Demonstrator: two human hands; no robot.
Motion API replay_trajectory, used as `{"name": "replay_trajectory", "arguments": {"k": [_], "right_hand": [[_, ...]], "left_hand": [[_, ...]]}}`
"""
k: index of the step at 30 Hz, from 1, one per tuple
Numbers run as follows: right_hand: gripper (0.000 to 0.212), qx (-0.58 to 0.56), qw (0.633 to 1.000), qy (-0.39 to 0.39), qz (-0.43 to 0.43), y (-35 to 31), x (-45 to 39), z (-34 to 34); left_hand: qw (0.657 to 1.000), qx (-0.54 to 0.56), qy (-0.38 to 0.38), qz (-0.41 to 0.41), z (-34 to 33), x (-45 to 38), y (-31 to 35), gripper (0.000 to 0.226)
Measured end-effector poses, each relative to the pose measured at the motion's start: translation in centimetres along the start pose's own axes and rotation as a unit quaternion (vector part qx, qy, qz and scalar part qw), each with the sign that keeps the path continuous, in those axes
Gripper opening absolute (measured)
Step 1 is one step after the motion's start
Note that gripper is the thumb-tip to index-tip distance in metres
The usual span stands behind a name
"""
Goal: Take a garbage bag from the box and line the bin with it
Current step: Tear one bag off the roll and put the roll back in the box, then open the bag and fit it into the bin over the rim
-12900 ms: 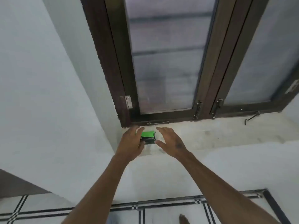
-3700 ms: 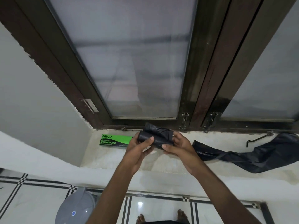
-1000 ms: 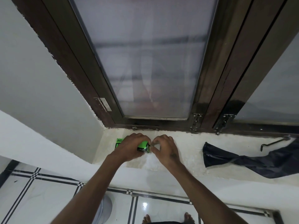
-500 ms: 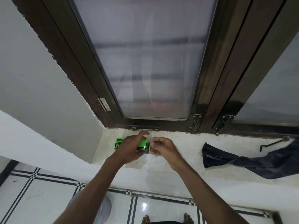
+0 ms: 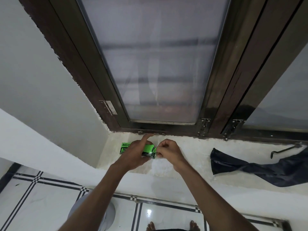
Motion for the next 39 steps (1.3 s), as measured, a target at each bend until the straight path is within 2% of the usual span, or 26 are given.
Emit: {"name": "replay_trajectory", "arguments": {"k": [4, 8, 12, 16, 21, 24, 28, 34, 36, 39], "right_hand": [[0.020, 0.014, 1.000, 0.006, -0.002, -0.1, 0.0, 0.0], [0.017, 0.046, 0.999, 0.018, 0.008, -0.6, 0.2, 0.1], [0.012, 0.027, 0.999, 0.004, 0.022, -0.6, 0.4, 0.0], [0.032, 0.036, 0.998, -0.011, 0.058, -1.2, 1.0, -0.5], [0.037, 0.003, 0.997, -0.012, 0.073, -0.8, 1.4, -0.6], [0.035, -0.060, 0.997, -0.010, 0.055, -0.7, 1.5, -0.5], [0.037, -0.084, 0.995, -0.045, 0.030, -1.2, 2.0, -0.4], [0.025, -0.035, 0.992, 0.007, 0.121, -4.1, 5.6, 4.6], [0.021, -0.031, 0.984, 0.056, 0.163, -5.0, 7.6, 8.3], [0.018, -0.010, 0.964, 0.167, 0.207, -4.9, 10.7, 15.8]], "left_hand": [[1.000, 0.010, 0.001, 0.001, 0.0, 0.0, -0.2, 0.089], [1.000, 0.018, -0.002, 0.002, 0.0, 0.0, -0.2, 0.090], [1.000, 0.018, -0.006, 0.002, 0.0, 0.0, -0.2, 0.090], [1.000, 0.019, -0.003, 0.003, 0.0, -0.1, -0.1, 0.089], [1.000, 0.013, -0.008, 0.004, 0.0, -0.1, -0.1, 0.090], [1.000, -0.004, -0.007, 0.005, -0.1, -0.1, -0.1, 0.089], [1.000, -0.028, -0.007, 0.006, 0.3, -0.2, -0.4, 0.088], [0.997, -0.066, -0.029, -0.005, 1.7, -0.4, 0.1, 0.099], [0.998, -0.031, -0.002, -0.055, 2.1, -0.6, 3.0, 0.087], [0.984, 0.009, 0.057, -0.167, 1.5, -2.0, 9.1, 0.035]]}}
Point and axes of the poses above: each hand's wrist, its own x-axis away from the middle knuckle, its own z-axis out of the back of the hand, y = z × x, the point moved 5 cm from there along -x, towards the middle knuckle, and after that the axes turned 7 degrees about -y, right-handed, at the moved point
